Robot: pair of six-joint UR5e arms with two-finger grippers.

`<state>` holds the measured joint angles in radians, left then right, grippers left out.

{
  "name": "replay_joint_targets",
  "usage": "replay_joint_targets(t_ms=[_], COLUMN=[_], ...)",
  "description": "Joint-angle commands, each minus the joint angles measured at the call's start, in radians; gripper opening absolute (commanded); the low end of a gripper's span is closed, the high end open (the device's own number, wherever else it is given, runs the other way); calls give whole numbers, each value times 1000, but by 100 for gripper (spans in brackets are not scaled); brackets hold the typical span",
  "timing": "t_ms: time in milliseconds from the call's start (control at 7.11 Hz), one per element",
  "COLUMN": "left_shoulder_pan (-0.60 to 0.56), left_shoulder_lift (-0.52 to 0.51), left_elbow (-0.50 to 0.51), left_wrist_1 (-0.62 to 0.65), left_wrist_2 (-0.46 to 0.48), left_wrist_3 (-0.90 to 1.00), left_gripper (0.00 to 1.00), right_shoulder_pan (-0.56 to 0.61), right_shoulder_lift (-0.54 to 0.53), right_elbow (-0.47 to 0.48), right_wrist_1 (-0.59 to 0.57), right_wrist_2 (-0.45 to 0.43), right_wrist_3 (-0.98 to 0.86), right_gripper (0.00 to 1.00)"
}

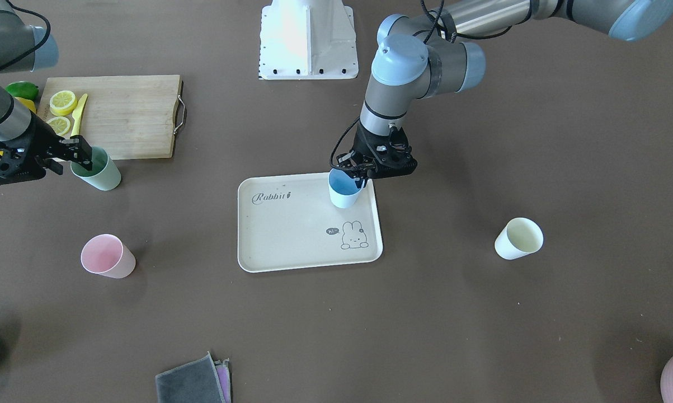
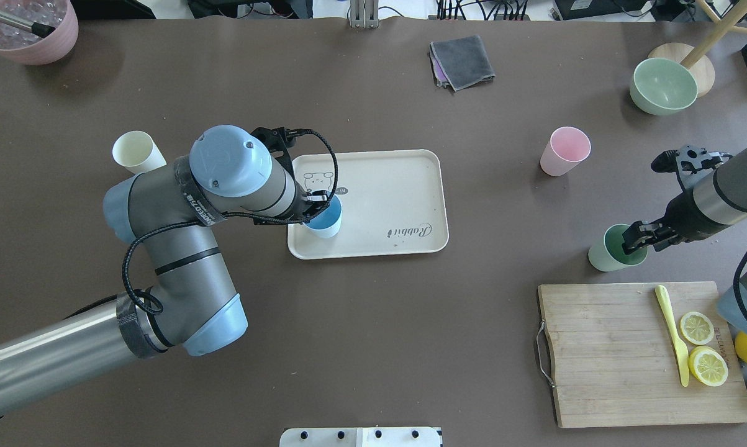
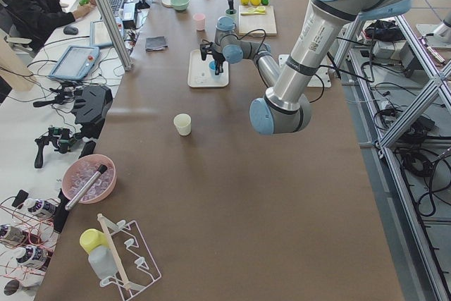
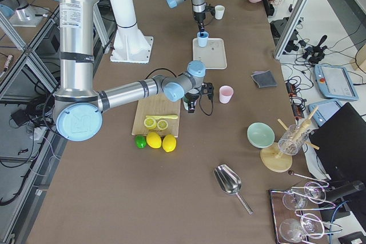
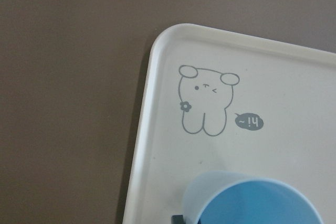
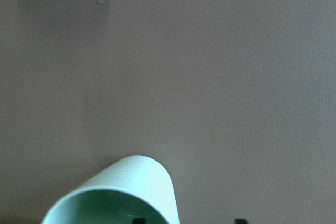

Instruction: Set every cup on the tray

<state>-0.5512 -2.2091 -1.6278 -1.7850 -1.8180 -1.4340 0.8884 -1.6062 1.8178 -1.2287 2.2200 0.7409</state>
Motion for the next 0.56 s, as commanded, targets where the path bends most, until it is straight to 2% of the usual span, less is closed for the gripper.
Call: replay_joint_targets(t_ms=[0, 422], left_shoulder_pan=[28, 25], left_shoulder_lift=[-3, 6], left_elbow=[-6, -66], left_wrist_1=[-7, 1], left_wrist_2=[73, 62], left_wrist_3=[-5, 0], left_gripper=[98, 98], right_shoulder_pan=[1, 46], right_shoulder_lift=[15, 51], right_elbow=[12, 29], right_wrist_1=[0, -14], right_wrist_2=[1, 53], right_wrist_3=[0, 0], right_gripper=[0, 0])
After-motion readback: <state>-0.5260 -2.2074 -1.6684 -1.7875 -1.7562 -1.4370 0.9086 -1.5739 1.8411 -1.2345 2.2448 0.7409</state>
